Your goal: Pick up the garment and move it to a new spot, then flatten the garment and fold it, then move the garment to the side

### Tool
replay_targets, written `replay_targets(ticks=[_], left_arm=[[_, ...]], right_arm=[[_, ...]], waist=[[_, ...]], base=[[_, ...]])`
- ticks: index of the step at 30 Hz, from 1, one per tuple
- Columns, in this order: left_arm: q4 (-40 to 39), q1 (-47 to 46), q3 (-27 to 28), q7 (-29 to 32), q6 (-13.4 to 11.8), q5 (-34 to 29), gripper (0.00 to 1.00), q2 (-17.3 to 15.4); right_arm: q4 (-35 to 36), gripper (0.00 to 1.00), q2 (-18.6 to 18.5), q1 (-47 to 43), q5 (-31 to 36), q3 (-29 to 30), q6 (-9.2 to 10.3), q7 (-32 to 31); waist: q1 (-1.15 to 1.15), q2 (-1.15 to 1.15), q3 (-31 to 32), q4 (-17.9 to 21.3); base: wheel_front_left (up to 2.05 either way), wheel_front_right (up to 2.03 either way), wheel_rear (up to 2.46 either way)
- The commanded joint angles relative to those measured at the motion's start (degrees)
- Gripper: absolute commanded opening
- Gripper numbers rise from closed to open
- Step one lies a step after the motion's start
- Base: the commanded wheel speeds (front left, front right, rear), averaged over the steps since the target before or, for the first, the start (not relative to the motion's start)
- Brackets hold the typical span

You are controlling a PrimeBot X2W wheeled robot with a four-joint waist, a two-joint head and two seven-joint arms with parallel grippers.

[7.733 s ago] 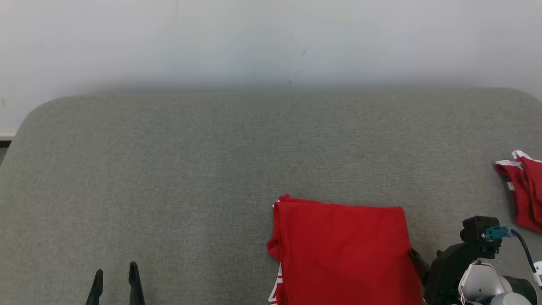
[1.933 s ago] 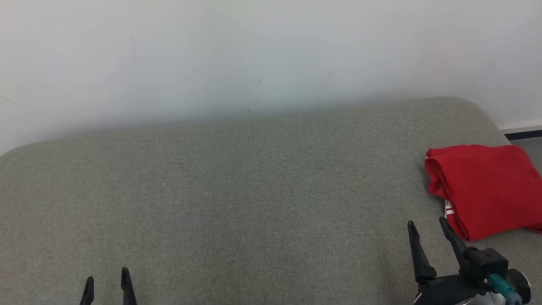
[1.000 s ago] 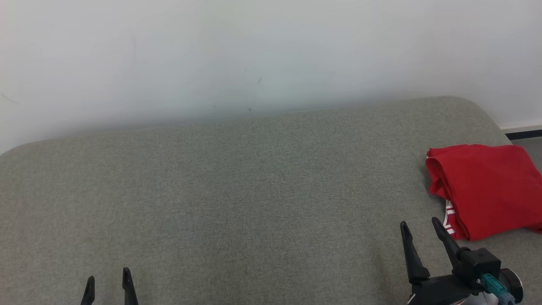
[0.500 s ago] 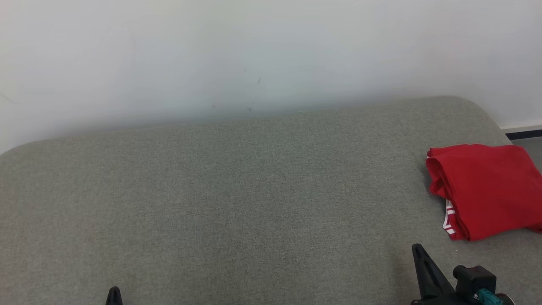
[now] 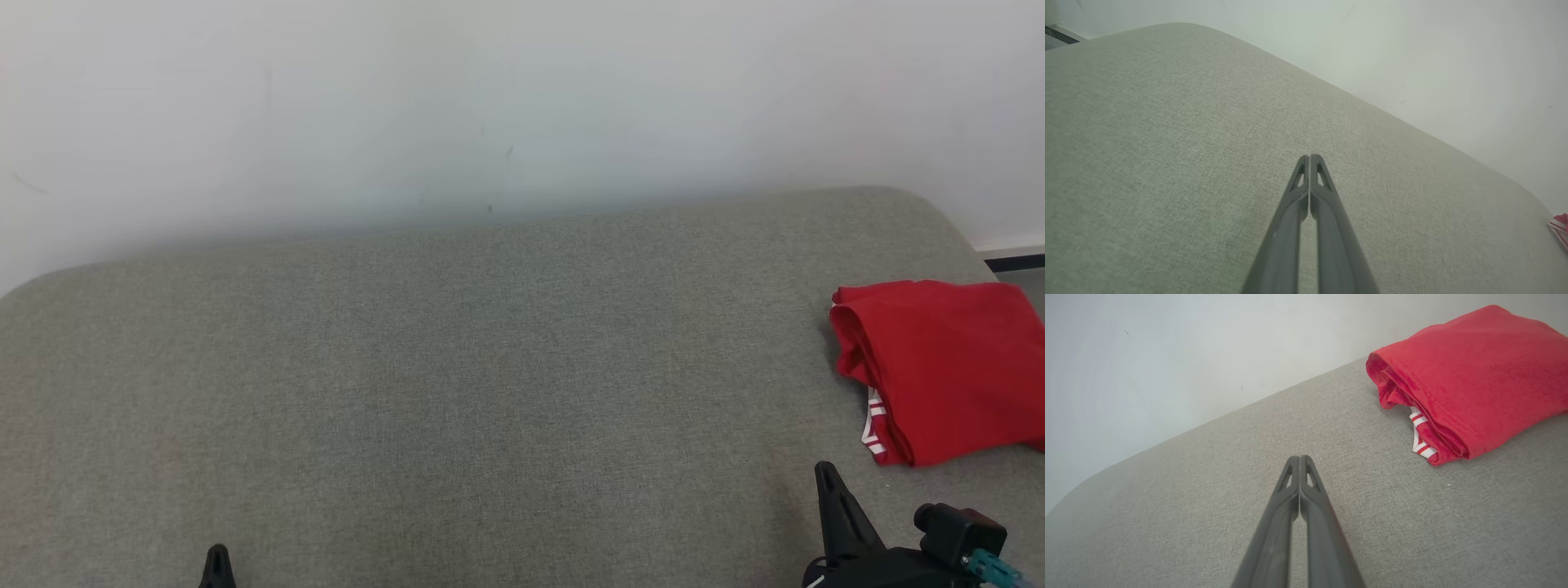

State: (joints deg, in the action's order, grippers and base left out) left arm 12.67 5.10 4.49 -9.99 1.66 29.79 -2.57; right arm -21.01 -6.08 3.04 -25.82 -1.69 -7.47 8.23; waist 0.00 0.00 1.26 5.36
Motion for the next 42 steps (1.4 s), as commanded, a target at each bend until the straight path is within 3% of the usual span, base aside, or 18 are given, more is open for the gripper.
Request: replay_targets(ticks=[1,42], left_arm=[[-0.69,-1.84,0.25,0.56,0.43,3.02,0.0,-0.18],[0.26,-6.81,1.16,8.53,3.18,32.68,0.0,-0.3]], right_arm=[[1.25,0.0,0.05,1.51,-3.02,0.56,-0.01,-0.48],[4.27,0.0,1.63,2.54,-34.63,4.42,-0.02,-7.63]], waist=[[0.0,0.0,-0.03,-0.11],[0.0,0.0,-0.56,-2.09]], base=[[0.0,0.0,0.0],[0.0,0.0,0.0]])
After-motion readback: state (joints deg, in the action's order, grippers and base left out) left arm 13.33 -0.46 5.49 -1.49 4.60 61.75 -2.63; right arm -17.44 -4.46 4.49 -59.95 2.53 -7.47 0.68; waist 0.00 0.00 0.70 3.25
